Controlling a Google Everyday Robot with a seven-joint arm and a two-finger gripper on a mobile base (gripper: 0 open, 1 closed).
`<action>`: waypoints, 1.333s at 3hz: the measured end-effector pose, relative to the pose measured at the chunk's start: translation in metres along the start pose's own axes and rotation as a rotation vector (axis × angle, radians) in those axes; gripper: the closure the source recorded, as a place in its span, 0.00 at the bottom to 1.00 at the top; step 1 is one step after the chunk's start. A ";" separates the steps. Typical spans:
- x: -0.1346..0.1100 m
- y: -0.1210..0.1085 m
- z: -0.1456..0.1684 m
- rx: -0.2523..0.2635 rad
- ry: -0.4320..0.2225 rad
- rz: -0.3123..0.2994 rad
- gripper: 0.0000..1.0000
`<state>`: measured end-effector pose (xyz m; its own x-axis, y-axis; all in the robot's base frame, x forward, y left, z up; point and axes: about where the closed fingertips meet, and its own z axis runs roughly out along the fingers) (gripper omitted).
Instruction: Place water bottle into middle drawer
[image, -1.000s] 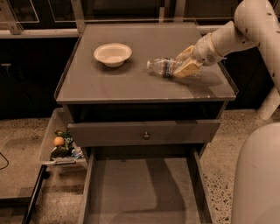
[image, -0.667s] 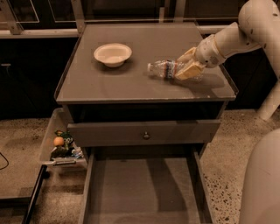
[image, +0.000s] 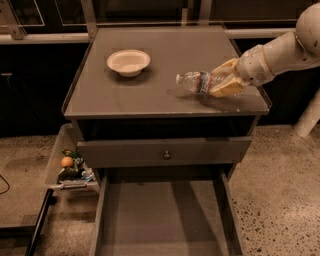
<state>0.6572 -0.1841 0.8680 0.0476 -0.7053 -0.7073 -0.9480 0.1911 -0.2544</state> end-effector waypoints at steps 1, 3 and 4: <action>0.006 0.032 -0.016 0.029 -0.006 -0.020 1.00; 0.031 0.121 -0.027 0.066 0.011 -0.060 1.00; 0.048 0.156 -0.024 0.068 0.010 -0.075 1.00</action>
Offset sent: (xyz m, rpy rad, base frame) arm -0.1439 -0.0267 -0.0388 -0.0397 -0.1029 -0.0186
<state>0.5047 -0.2045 0.8099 0.1136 -0.7263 -0.6779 -0.9185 0.1833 -0.3503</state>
